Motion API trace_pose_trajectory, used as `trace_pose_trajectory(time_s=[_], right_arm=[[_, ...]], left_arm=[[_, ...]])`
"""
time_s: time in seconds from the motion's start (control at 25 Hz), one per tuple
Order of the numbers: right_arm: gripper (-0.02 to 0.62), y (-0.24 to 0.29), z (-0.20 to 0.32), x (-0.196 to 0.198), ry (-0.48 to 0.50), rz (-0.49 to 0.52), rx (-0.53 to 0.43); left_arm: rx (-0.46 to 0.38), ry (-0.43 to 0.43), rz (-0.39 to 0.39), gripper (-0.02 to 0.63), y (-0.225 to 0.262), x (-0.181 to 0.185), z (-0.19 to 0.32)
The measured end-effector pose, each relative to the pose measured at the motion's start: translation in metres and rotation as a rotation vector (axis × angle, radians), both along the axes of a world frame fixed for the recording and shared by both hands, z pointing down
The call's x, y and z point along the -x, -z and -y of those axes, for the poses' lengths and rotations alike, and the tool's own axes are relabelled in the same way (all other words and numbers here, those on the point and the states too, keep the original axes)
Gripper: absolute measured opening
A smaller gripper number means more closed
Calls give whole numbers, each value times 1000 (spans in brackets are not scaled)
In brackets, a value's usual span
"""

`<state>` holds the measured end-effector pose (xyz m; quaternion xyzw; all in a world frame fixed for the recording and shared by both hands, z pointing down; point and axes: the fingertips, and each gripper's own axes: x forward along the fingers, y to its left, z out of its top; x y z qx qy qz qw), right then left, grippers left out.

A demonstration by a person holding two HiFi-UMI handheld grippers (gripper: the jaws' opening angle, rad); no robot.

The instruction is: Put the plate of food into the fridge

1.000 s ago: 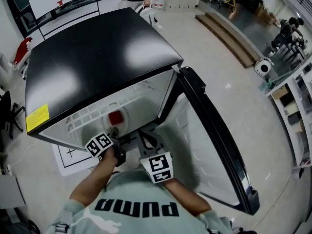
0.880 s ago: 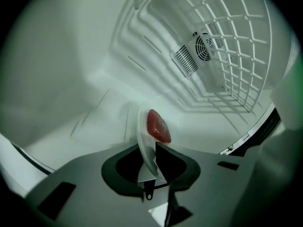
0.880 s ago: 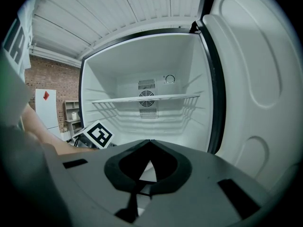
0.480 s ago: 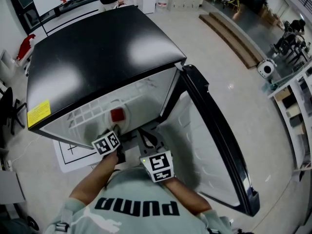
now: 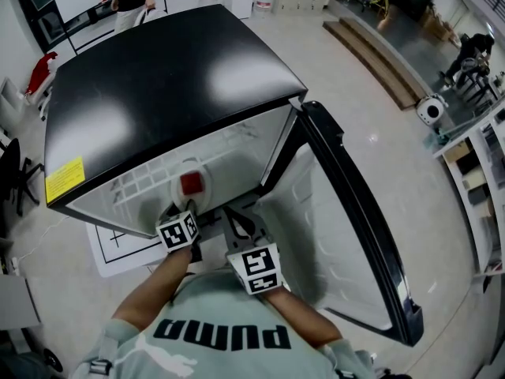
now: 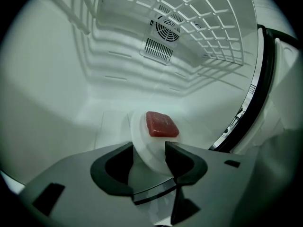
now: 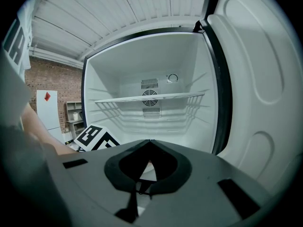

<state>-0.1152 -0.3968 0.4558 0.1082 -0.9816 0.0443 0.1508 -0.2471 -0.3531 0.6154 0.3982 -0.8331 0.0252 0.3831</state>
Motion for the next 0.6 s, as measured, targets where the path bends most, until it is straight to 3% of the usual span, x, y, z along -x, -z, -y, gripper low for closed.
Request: trace_pose_trajectory(time_s=[0.32,0.6], right_arm=[[5,1,-11,3,-4,-5,-13],[5,1,-26,12,-11,-11,-23]], left_arm=[[4,-15,47,204,3,7,-9],[-136,-86,88,204,40,-2,-15]])
